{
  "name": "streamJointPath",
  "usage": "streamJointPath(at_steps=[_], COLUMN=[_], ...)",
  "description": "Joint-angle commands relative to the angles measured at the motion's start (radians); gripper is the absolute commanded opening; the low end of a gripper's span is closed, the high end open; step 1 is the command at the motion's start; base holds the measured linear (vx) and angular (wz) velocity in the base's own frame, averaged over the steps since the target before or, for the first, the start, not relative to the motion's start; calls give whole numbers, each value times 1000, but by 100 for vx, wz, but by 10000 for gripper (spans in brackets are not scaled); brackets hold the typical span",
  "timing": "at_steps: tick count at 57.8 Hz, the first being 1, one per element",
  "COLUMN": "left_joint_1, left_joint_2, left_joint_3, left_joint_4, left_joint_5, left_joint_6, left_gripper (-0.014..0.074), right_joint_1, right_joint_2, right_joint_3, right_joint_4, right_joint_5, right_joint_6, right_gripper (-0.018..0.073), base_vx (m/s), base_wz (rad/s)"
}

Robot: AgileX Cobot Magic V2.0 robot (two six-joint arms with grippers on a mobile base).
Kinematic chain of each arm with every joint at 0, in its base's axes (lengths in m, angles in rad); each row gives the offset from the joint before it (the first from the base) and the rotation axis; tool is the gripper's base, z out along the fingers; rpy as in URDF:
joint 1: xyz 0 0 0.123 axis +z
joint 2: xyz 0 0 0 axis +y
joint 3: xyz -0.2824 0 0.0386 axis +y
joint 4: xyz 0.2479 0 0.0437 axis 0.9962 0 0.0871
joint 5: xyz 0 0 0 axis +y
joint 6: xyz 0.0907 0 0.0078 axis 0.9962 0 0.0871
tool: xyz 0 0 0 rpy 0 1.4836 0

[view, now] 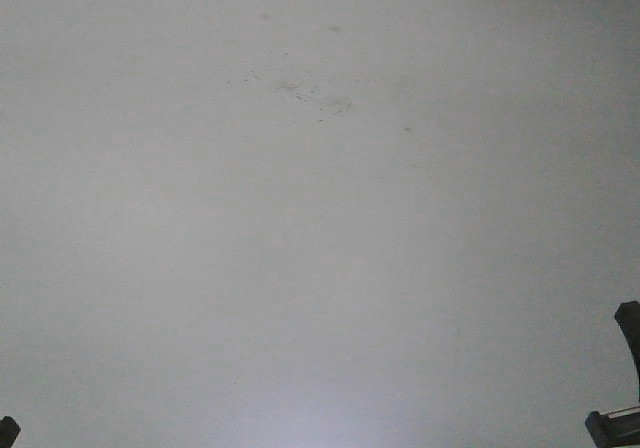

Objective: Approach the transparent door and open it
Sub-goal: 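Drive the base toward the white-framed glass sliding door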

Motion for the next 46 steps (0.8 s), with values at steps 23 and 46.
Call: streamJointPath(at_steps=[23, 46], left_joint_1=[-1, -1], left_joint_2=[-12, -12], left_joint_3=[23, 23], left_joint_4=[-2, -2], left_joint_5=[-78, -78], left_joint_6=[-1, -1], left_gripper=[3, 3], right_joint_1=[-6, -6], right_joint_2=[-14, -14], right_joint_3=[15, 15], right_joint_4=[-5, -5], right_joint_5=[-80, -80], right_joint_6=[-2, -2], right_gripper=[0, 0], base_vx=[33, 40], base_wz=[65, 66])
